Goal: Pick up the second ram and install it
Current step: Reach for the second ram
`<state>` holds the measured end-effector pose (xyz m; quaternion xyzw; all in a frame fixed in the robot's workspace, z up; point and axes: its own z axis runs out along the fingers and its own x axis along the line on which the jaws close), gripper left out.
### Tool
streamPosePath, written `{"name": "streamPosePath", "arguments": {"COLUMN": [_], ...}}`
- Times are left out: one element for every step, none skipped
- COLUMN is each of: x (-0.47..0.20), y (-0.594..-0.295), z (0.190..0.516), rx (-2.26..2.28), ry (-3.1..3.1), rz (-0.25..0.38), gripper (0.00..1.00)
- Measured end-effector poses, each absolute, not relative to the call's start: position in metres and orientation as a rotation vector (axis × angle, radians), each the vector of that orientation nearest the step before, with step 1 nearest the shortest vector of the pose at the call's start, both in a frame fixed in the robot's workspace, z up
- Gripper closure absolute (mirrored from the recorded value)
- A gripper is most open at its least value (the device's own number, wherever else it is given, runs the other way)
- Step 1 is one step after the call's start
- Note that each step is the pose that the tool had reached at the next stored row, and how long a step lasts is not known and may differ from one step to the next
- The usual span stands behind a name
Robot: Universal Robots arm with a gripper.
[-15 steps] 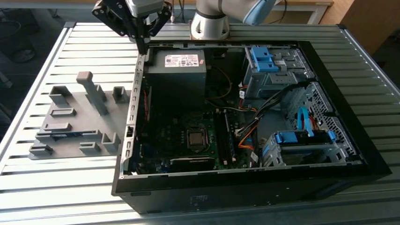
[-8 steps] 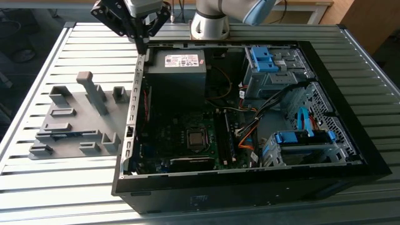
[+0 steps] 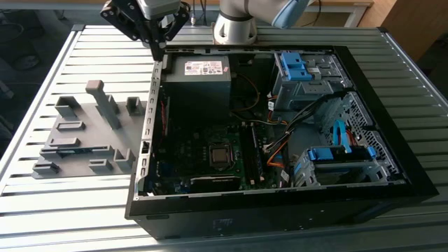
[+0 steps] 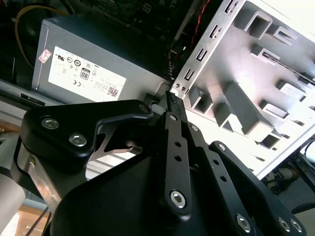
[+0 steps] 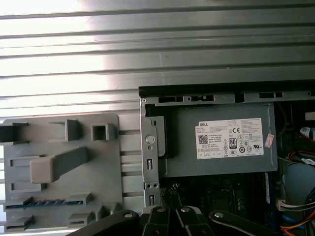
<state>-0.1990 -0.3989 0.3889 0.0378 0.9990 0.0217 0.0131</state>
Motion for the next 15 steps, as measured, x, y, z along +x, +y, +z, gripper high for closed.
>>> {"name": "streamPosePath", "arguments": {"x": [-0.1993,-0.1995,-0.1998,-0.2001,-0.2004,-0.2007,-0.201,-0.2012,-0.2014,-0.2016,-0.2018,-0.2021,-0.2023,-0.2025,-0.2028], "y": [-0.3989,-0.3989,-0.3989,-0.3989,-0.3989,-0.3989,-0.3989,-0.3989,-0.3989,-0.3989,-0.3989,-0.3989,-0.3989,-0.3989,-0.3989], "z": [0.3889,0.3889,0.3889,0.3889,0.3889,0.3889,0.3889,0.3889,0.3888,0.3888,0.3888,0.3888,0.3888,0.3888,0.3887], "rx": [0.118,0.118,0.118,0.118,0.118,0.118,0.118,0.118,0.118,0.118,0.118,0.118,0.118,0.118,0.118], "ry": [3.113,3.112,3.112,3.112,3.112,3.113,3.113,3.113,3.112,3.112,3.113,3.113,3.113,3.113,3.112], "rz": [0.068,0.068,0.068,0.068,0.068,0.068,0.068,0.068,0.068,0.068,0.068,0.068,0.068,0.068,0.068], "gripper": [0.89,0.89,0.89,0.89,0.89,0.89,0.89,0.89,0.89,0.89,0.89,0.89,0.89,0.89,0.89]}}
